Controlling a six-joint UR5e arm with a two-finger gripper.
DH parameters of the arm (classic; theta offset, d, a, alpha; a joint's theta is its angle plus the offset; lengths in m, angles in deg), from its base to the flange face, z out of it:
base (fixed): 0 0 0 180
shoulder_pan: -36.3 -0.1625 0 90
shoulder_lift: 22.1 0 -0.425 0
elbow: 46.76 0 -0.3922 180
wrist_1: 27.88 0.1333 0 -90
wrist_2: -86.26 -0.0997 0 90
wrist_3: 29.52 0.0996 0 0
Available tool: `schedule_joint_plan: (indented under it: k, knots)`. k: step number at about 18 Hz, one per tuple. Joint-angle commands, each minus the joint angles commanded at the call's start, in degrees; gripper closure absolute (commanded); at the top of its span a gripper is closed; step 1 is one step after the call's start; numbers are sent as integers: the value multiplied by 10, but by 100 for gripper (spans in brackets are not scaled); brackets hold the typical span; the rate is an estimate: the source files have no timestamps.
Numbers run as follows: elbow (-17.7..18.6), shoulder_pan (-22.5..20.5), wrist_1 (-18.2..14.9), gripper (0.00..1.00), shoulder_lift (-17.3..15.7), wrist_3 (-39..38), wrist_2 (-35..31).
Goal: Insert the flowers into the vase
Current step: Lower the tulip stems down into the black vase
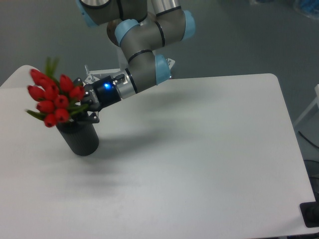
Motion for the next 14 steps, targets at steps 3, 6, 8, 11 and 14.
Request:
schedule_joint_plan:
  k: [3,6,8,11,14]
  knots:
    - [5,-5,1,36,-3,0,-2]
    - [11,-9,1,27,-6,0,-11]
    - [11,-11,0,3,-9,-2,-11]
    - [15,-14,0,0,-11,-2,-11]
    - [20,-18,0,0,-19,-2,-11]
